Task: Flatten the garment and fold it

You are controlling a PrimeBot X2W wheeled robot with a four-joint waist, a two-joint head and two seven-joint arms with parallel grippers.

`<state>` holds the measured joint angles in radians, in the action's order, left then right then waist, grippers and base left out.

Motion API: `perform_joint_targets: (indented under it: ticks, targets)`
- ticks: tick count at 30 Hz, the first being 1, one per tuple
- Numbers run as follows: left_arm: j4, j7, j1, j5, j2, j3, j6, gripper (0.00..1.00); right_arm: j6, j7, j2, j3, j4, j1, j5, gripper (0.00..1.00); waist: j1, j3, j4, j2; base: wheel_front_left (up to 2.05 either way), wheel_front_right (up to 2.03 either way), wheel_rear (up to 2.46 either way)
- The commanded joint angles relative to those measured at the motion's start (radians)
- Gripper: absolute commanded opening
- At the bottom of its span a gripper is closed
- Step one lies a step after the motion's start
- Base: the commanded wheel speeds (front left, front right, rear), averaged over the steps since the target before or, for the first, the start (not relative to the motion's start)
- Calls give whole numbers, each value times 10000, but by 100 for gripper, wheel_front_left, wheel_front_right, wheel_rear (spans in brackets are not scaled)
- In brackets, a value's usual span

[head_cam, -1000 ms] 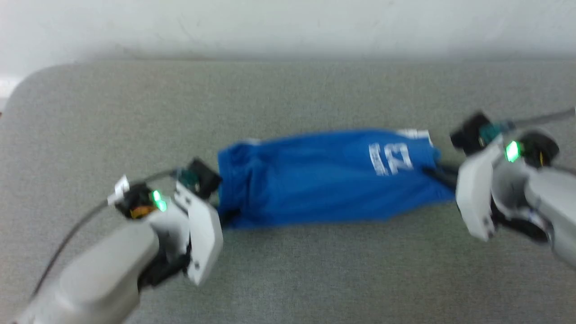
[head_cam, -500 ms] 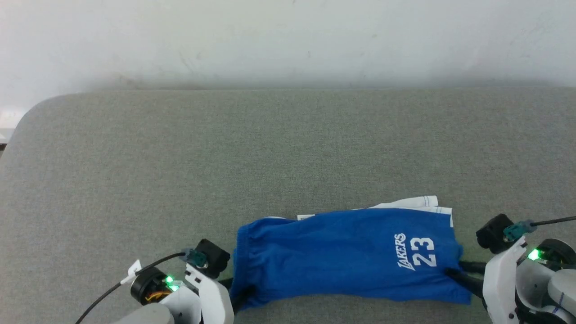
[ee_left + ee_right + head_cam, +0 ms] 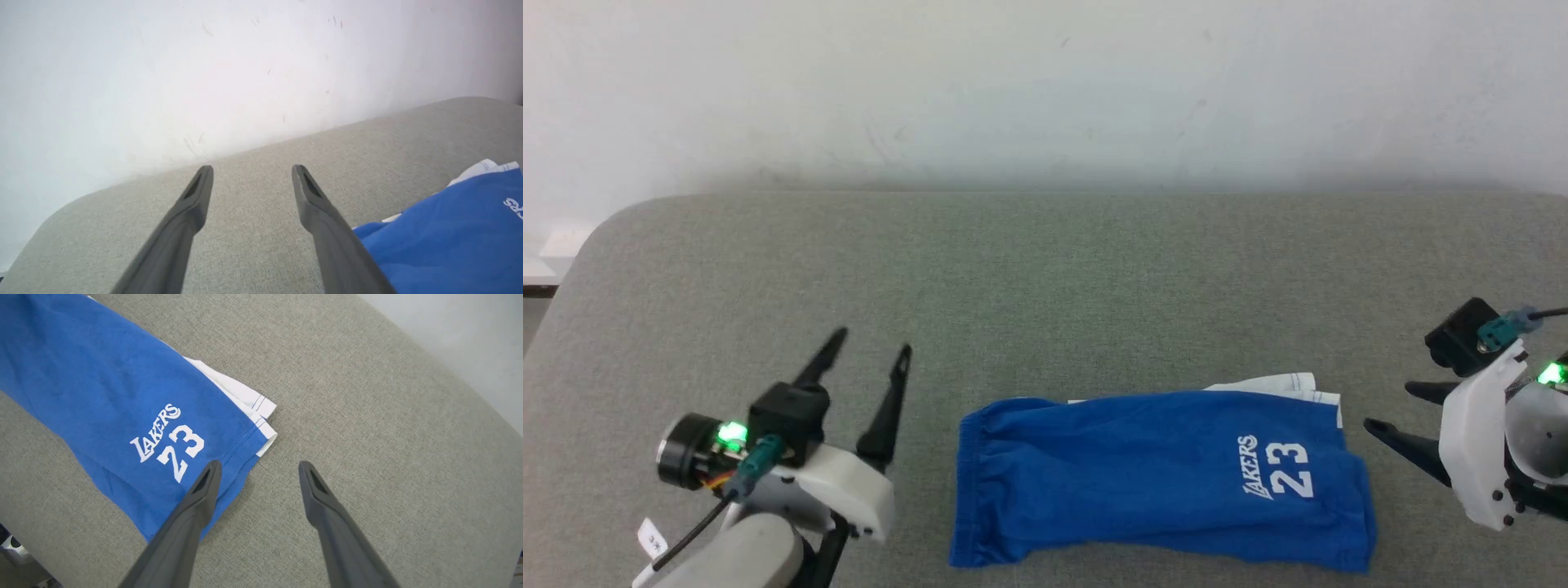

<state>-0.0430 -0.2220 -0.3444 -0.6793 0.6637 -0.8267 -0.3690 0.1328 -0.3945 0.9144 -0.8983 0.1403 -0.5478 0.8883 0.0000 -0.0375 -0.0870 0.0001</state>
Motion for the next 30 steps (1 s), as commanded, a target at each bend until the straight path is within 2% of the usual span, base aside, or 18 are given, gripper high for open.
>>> perform_joint_targets:
  ticks: [1, 3, 6, 8, 10, 13, 18, 23, 24, 25, 28, 30]
  targets:
    - [71, -195, 203, 219, -133, 262, -367, 100, -21, -335, -84, 99, 63, 15, 37, 100, 0, -81, -124, -1, 0, 0, 0]
    - [156, -354, 364, 433, -388, 859, -898, 100, -21, -928, -252, 263, 223, 87, 128, 100, 0, -174, -237, -1, 0, 0, 0]
    - [625, -390, 705, 1324, -938, 1980, -1473, 100, -21, -1415, -679, 612, 616, 268, 312, 100, 0, -343, -420, -1, 0, 0, 0]
    - [973, -393, 1169, 2006, -1358, 2612, -1733, 100, -21, -1528, -996, 788, 926, 453, 403, 100, 0, -440, -542, -1, 0, 0, 0]
    - [1244, -394, 1637, 2586, -1807, 3254, -1807, 100, -21, -1563, -1242, 928, 1258, 675, 416, 100, 0, -542, -664, -1, 0, 0, 0]
    - [1545, -396, 2284, 3323, -2462, 4058, -1668, 100, -21, -1494, -1632, 1153, 1814, 1040, 512, 100, 0, -699, -791, -1, 0, 0, 0]
    - [1735, -396, 3119, 4154, -3490, 5153, -826, 100, -21, -1346, -2195, 1074, 2449, 1683, 539, 100, 0, -825, -960, -1, 0, 0, 0]
    - [1488, -397, 3593, 5119, -4100, 5679, -98, 100, -21, -1119, -2517, 902, 2714, 2046, 555, 100, 0, -798, -979, -1, 0, 0, 0]
    - [1398, -397, 3652, 5250, -4173, 5767, 43, 100, -21, -1042, -2536, 883, 2739, 2028, 493, 24, 0, -779, -951, -1, 0, 0, 0]
    - [1314, -397, 3693, 5355, -4246, 5858, 167, 100, -21, -984, -2540, 852, 2754, 1996, 434, 0, 0, -754, -927, -1, 0, 0, 0]
    - [1113, -397, 3743, 5717, -4350, 6050, 508, 100, -21, -757, -2511, 863, 2730, 1831, 388, 0, 0, -655, -847, -1, 0, 0, 0]
    - [1084, -397, 3733, 5796, -4395, 6138, 573, 100, -21, -673, -2468, 867, 2698, 1733, 330, 0, 0, -622, -808, -1, 0, 0, 0]
